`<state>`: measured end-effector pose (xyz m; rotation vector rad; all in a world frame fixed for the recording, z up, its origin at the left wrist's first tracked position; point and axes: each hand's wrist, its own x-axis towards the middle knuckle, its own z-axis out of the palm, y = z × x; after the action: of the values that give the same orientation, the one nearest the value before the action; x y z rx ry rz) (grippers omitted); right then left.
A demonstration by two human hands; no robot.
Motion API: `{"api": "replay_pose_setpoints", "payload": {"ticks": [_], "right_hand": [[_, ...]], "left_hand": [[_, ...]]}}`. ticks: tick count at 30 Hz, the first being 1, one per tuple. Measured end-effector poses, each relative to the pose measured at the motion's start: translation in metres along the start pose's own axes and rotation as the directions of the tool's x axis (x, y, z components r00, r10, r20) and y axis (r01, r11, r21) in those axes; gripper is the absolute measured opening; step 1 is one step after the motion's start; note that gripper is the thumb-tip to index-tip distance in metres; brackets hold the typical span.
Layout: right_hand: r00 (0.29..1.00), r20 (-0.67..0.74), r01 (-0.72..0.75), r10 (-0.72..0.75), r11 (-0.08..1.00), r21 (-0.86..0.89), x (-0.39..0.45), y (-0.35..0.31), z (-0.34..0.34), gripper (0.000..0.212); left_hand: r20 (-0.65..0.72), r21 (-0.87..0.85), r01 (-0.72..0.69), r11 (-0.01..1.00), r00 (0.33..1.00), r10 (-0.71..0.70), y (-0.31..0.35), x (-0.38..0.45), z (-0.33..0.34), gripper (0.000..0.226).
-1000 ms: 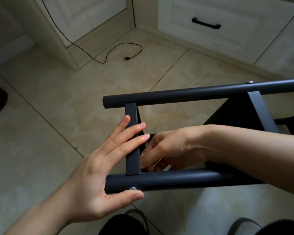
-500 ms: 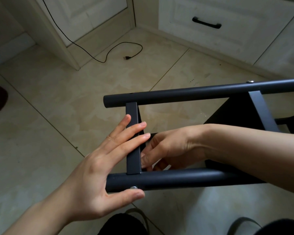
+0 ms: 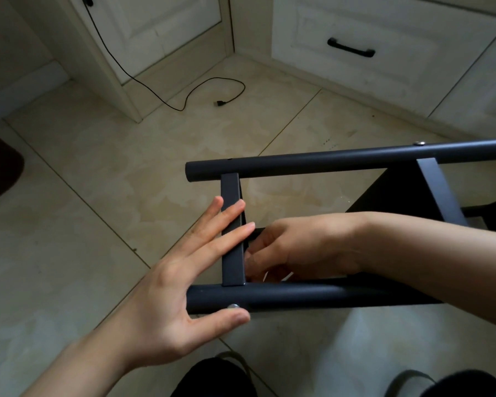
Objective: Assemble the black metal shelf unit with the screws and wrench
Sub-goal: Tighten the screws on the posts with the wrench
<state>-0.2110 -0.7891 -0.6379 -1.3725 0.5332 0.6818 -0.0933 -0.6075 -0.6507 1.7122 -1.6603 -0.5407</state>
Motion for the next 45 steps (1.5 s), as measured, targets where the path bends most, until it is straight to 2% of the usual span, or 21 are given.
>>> {"api": "replay_pose_setpoints", "payload": {"ticks": [5,8,10,12,13,15,17,18,20,22,25,30,34,37,41,45], "right_hand": [[0.993,-0.11,0.031,-0.051,0.984,-0.178,-0.028,-0.005,-0.003,0.015],[0.962,-0.229,0.037,-0.152,0.898,-0.439,-0.048,-0.005,0.001,0.02],[0.945,-0.272,-0.001,-0.18,0.832,-0.554,-0.064,-0.003,0.007,0.025],[0.945,-0.279,-0.028,-0.172,0.805,-0.592,-0.077,0.004,0.015,0.03],[0.94,-0.291,-0.04,-0.179,0.788,-0.615,-0.08,0.007,0.019,0.029],[0.908,-0.348,-0.074,-0.231,0.731,-0.678,-0.083,0.013,0.026,0.025],[0.88,-0.387,-0.092,-0.277,0.699,-0.709,-0.083,0.016,0.032,0.025],[0.871,-0.395,-0.093,-0.293,0.69,-0.718,-0.083,0.017,0.034,0.026],[0.848,-0.41,-0.101,-0.337,0.656,-0.748,-0.081,0.021,0.036,0.03],[0.823,-0.424,-0.109,-0.377,0.628,-0.77,-0.08,0.025,0.038,0.035],[0.793,-0.424,-0.09,-0.437,0.605,-0.791,-0.079,0.031,0.043,0.037],[0.724,-0.407,-0.049,-0.558,0.546,-0.836,-0.08,0.029,0.046,0.033],[0.72,-0.408,-0.007,-0.561,0.583,-0.813,-0.093,0.012,0.048,0.03],[0.681,-0.426,0.043,-0.596,0.613,-0.789,-0.112,-0.01,0.05,0.026],[0.572,-0.477,0.144,-0.668,0.654,-0.743,-0.146,-0.044,0.053,0.019],[0.433,-0.55,0.287,-0.714,0.688,-0.667,-0.182,-0.069,0.058,0.026]], "left_hand": [[-0.066,-0.186,0.141,0.972,0.986,-0.156,0.01,-0.008,0.006,0.078],[-0.118,-0.318,0.187,0.929,0.965,-0.235,0.018,-0.011,0.013,0.077],[-0.163,-0.456,0.194,0.868,0.941,-0.296,0.022,-0.015,0.019,0.082],[-0.185,-0.635,0.224,0.739,0.885,-0.427,0.026,-0.018,0.026,0.091],[-0.179,-0.724,0.245,0.645,0.836,-0.519,0.028,-0.019,0.032,0.097],[-0.141,-0.879,0.239,0.413,0.696,-0.704,0.034,-0.019,0.049,0.1],[-0.087,-0.952,0.194,0.237,0.571,-0.816,0.041,-0.015,0.064,0.095],[-0.061,-0.969,0.171,0.179,0.533,-0.844,0.047,-0.011,0.069,0.09],[-0.035,-0.981,0.15,0.123,0.489,-0.871,0.057,-0.006,0.073,0.09],[-0.043,-0.983,0.139,0.12,0.461,-0.886,0.066,-0.002,0.072,0.09],[-0.064,-0.981,0.137,0.134,0.424,-0.904,0.075,0.0,0.066,0.074],[-0.086,-0.979,0.136,0.153,0.405,-0.91,0.08,0.001,0.057,0.026],[-0.177,-0.968,0.072,0.239,0.477,-0.861,0.097,0.007,0.034,0.028],[-0.257,-0.945,0.045,0.324,0.511,-0.82,0.115,0.021,0.007,0.031],[-0.396,-0.884,-0.012,0.468,0.553,-0.733,0.147,0.049,-0.034,0.034],[-0.529,-0.8,-0.1,0.592,0.584,-0.616,0.178,0.078,-0.068,0.048]]}}
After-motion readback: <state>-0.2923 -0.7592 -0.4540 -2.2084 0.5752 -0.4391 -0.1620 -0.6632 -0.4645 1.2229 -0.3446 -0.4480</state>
